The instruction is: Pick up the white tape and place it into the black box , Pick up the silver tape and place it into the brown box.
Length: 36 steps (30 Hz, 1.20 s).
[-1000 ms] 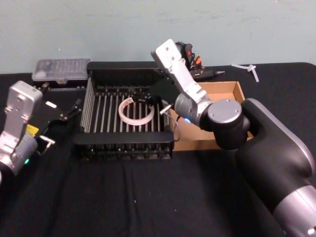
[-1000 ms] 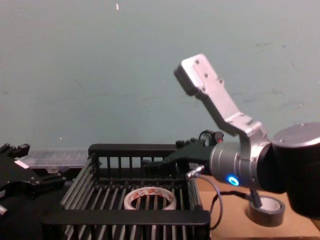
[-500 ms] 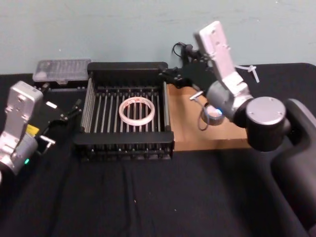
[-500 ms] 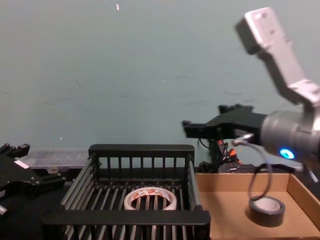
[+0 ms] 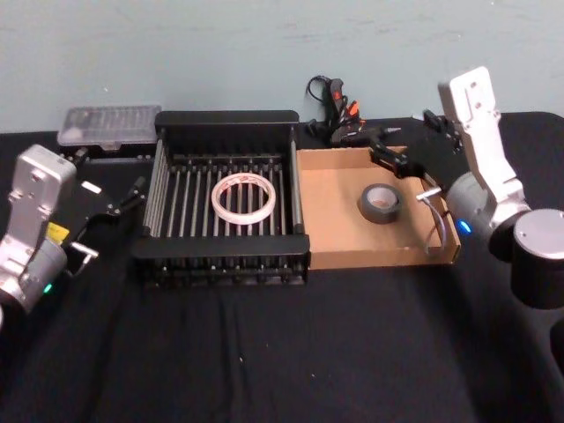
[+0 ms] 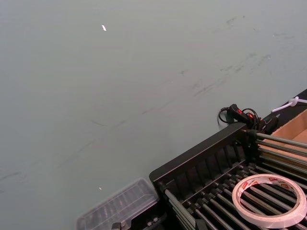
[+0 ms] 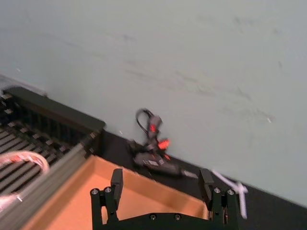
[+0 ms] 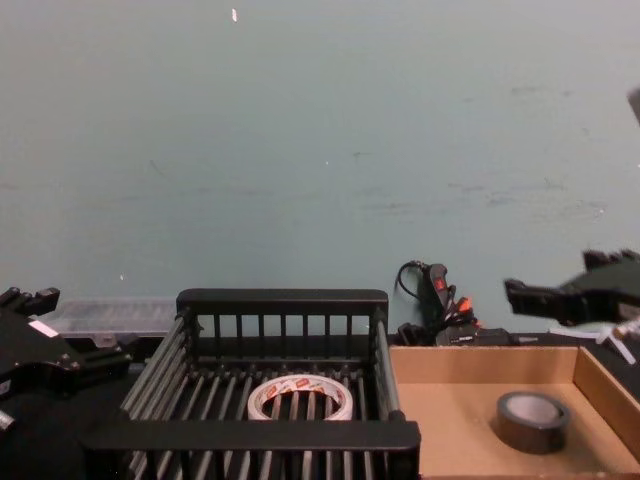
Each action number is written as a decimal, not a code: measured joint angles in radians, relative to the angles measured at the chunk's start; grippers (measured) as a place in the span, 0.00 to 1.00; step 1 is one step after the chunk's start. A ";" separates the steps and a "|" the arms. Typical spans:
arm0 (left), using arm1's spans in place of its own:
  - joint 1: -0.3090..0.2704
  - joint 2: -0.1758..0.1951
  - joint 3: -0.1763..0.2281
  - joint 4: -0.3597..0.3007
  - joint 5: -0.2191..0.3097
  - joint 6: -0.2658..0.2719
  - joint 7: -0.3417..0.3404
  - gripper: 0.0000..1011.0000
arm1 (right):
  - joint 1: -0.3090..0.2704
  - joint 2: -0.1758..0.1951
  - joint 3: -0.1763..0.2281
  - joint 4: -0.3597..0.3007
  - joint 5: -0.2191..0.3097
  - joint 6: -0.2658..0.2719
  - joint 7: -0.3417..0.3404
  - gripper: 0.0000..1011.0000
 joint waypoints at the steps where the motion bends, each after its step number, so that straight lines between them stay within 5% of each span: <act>1: 0.000 0.000 0.000 0.000 0.000 0.000 0.000 0.99 | -0.005 0.001 0.005 0.000 -0.001 0.002 -0.002 0.99; 12: 0.000 0.000 0.000 0.000 0.000 0.000 0.000 0.99 | -0.033 -0.016 0.034 0.042 -0.021 0.009 -0.015 0.99; 36: 0.000 0.000 0.000 0.000 0.000 0.000 0.000 0.99 | -0.032 -0.015 0.032 0.040 -0.022 0.008 -0.014 0.99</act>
